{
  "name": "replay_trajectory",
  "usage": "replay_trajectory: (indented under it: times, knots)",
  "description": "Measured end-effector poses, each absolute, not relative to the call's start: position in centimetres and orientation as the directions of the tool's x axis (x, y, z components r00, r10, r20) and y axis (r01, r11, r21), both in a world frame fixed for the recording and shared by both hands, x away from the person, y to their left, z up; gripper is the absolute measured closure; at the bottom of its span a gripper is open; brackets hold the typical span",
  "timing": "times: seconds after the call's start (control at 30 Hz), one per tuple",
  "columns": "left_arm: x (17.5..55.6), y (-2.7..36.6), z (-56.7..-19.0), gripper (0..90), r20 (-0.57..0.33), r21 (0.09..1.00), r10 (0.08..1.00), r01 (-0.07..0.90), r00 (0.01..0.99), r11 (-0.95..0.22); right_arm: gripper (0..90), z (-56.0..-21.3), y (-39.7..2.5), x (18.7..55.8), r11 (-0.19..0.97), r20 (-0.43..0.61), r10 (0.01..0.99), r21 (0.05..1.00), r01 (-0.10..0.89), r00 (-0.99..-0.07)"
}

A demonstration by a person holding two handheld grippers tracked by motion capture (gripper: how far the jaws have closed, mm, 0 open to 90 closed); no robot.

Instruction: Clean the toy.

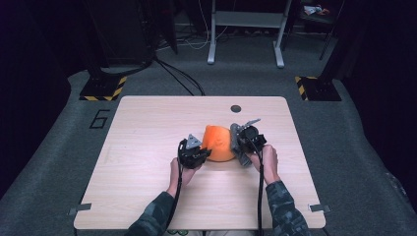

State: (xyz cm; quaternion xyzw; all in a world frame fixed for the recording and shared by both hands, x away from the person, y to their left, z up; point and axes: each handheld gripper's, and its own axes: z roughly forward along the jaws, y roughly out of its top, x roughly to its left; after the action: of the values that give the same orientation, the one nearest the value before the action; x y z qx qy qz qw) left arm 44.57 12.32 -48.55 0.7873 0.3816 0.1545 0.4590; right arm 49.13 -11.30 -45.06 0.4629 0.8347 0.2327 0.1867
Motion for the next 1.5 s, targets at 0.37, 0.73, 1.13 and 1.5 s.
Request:
replay_trajectory:
  times: [0.37, 0.73, 1.13, 1.5]
  knots:
    - [44.6, 12.4, -48.5, 82.1, -0.099, 0.842, 0.747, 0.456, 0.658, -0.290, 73.4, -48.4, -12.3, 50.1, 0.451, -0.080, 0.875, 0.488, 0.747, -0.477]
    - [44.6, 12.5, -48.5, 82.0, -0.101, 0.840, 0.753, 0.461, 0.650, -0.286, 73.6, -43.8, -13.4, 49.1, 0.432, -0.117, 0.880, 0.599, 0.674, -0.460]
    - [44.6, 12.5, -48.5, 80.1, -0.114, 0.843, 0.751, 0.463, 0.651, -0.273, 73.6, -42.5, -8.9, 48.2, 0.541, -0.161, 0.806, 0.593, 0.597, -0.570]
    - [44.8, 13.0, -48.4, 51.8, -0.114, 0.852, 0.746, 0.451, 0.656, -0.267, 73.7, -43.4, -9.6, 48.9, 0.510, -0.142, 0.826, 0.603, 0.614, -0.546]
